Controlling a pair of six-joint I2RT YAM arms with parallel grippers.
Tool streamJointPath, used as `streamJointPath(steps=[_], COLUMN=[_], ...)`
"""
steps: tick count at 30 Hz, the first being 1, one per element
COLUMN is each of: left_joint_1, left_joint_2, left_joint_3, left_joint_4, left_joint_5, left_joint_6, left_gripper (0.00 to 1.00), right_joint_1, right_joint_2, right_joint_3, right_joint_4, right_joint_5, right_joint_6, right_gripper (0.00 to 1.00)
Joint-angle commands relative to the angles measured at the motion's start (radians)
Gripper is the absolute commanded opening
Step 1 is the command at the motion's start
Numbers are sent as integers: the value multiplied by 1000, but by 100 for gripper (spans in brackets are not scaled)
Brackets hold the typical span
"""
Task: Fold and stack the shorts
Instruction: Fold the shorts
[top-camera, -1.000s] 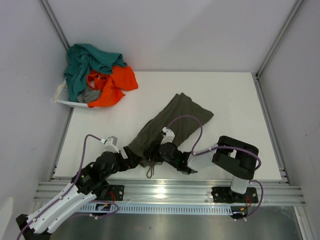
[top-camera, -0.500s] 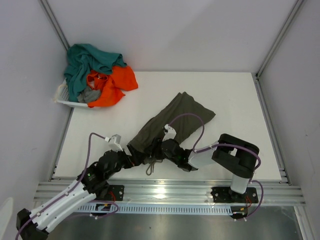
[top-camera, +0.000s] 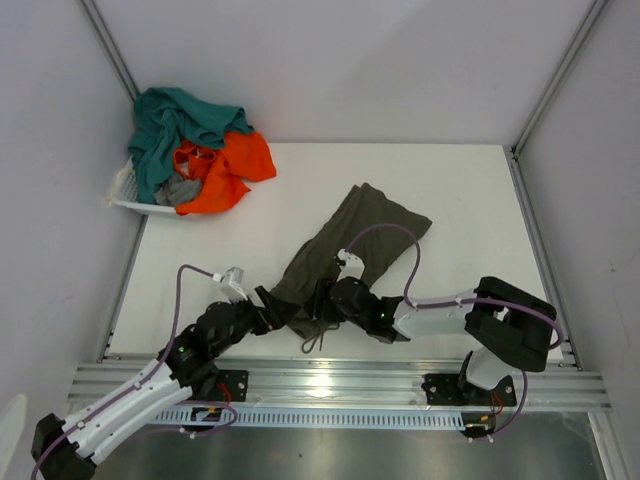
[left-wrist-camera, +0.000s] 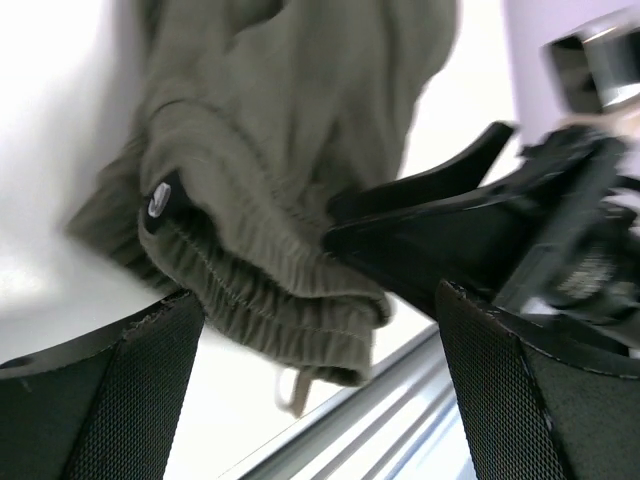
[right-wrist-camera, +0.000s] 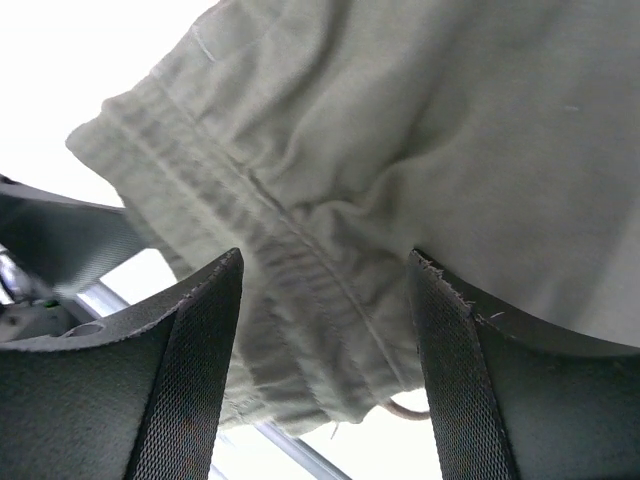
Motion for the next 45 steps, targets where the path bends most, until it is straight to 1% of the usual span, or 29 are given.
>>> streamJointPath(steps=[1, 5, 7, 8, 9, 12, 15, 16, 18, 20, 21, 25, 28, 33, 34, 35, 37, 40, 41, 42, 43, 44, 45], left_joint_1=[3, 3, 3, 3, 3, 3, 3, 3, 3, 3, 3, 3, 3, 3, 3, 3, 3, 3, 3, 3, 3, 3, 3], left_joint_2=[-80, -122, -106, -97, -86, -54, -56, -69, -83, -88, -85, -33, -3, 6, -8, -16, -25, -7, 18, 36, 59, 90, 158], left_joint_3=[-128, -85, -79, -80, -80, -100, -111, -126, -131, -119, -109, -27, 21, 55, 47, 44, 9, -17, -41, -46, -83, -86, -88], left_joint_4=[-13, -80, -84, -84, -83, -71, -80, -83, -103, -129, -152, -277, -325, -396, -391, -379, -351, -318, -286, -209, -181, -158, -111], left_joint_5=[-3, 2, 9, 18, 22, 38, 51, 54, 60, 58, 52, 26, 38, 72, 72, 101, 101, 36, 37, 52, 54, 54, 54], left_joint_6=[-19, -4, -4, -4, -4, -10, -21, -27, -35, -33, -30, -7, 1, -8, -15, -22, -35, -45, -47, -48, -56, -59, -62], left_gripper=[97, 98, 97, 97, 97, 97, 96, 96, 96, 96, 96, 96, 97, 98, 98, 98, 98, 98, 98, 98, 98, 98, 98], right_joint_1=[11, 24, 27, 25, 25, 13, 12, 10, 8, 1, -4, -19, -28, -36, -35, -34, -30, -25, -24, -24, -24, -24, -22], right_joint_2=[-60, -108, -128, -145, -154, -149, -110, -100, -77, -36, -22, 85, 133, 217, 226, 239, 246, 256, 257, 262, 262, 262, 262], right_joint_3=[22, 40, 58, 77, 80, 97, 117, 118, 129, 140, 153, 183, 201, 235, 242, 243, 241, 243, 246, 250, 253, 256, 261], right_joint_4=[-127, -158, -216, -238, -254, -271, -276, -267, -242, -227, -218, -170, -141, -107, -103, -86, -64, -54, -52, -52, -52, -55, -55], right_joint_5=[85, 115, 145, 177, 183, 157, 139, 114, 90, 57, 45, -45, -71, -107, -118, -121, -139, -141, -144, -150, -154, -157, -159], right_joint_6=[-34, -74, -106, -113, -145, -216, -268, -284, -307, -341, -348, -391, -397, -394, -391, -385, -368, -361, -359, -361, -364, -367, -367], right_gripper=[69, 67, 61, 58, 46, 27, 19, 17, 10, 9, 3, 1, 0, 0, 0, 0, 0, 0, 0, 0, 0, 0, 0])
